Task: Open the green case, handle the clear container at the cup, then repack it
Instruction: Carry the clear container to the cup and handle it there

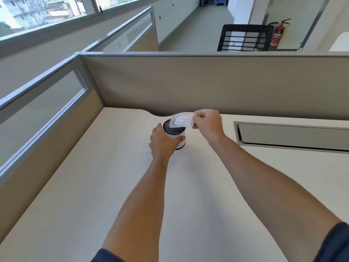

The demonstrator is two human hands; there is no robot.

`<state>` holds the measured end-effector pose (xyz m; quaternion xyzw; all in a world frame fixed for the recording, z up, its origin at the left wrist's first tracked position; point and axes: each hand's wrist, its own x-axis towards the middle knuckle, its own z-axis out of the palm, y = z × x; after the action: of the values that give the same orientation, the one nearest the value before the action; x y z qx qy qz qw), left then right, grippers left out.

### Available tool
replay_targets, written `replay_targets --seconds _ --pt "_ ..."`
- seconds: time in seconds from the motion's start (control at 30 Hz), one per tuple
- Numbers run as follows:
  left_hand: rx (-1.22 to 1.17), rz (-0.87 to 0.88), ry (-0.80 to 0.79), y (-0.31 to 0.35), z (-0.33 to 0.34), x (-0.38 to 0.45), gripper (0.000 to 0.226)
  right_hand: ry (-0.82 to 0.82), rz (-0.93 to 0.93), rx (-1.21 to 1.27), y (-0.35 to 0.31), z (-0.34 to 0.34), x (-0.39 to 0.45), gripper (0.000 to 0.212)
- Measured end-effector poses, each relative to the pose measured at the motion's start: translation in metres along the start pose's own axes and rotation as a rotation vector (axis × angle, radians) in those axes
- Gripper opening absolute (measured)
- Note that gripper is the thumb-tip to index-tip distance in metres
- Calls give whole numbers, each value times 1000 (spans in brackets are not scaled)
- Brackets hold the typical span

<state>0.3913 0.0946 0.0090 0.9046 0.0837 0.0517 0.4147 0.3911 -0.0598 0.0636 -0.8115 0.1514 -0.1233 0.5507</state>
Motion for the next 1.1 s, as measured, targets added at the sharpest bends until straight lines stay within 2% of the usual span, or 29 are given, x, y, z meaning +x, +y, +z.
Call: replay_targets --seconds 0.07,0.17,0.27,0.33,0.77,0.9,1.0,1.1 --pt "9 -8 2 2 3 2 86 -25 -127 -158 -8 4 2 15" --pt "22 -2 8 3 6 3 79 -74 -274 -387 -19 8 5 23" --pt "28 -3 16 2 8 3 76 -145 -402 -595 -25 12 3 12" --pt "35 8 21 2 7 3 75 -184 -437 -682 -26 14 2 11" --pt "36 67 1 5 10 3 84 -323 -670 -910 -28 17 -3 15" --pt "32 59 21 9 10 6 69 -305 -851 -958 -26 13 -4 13" --pt "54 64 14 9 8 8 65 -291 -1028 -1034 -22 9 -3 23" --pt "57 72 7 8 7 8 64 -280 -1082 -1039 -20 6 -2 27"
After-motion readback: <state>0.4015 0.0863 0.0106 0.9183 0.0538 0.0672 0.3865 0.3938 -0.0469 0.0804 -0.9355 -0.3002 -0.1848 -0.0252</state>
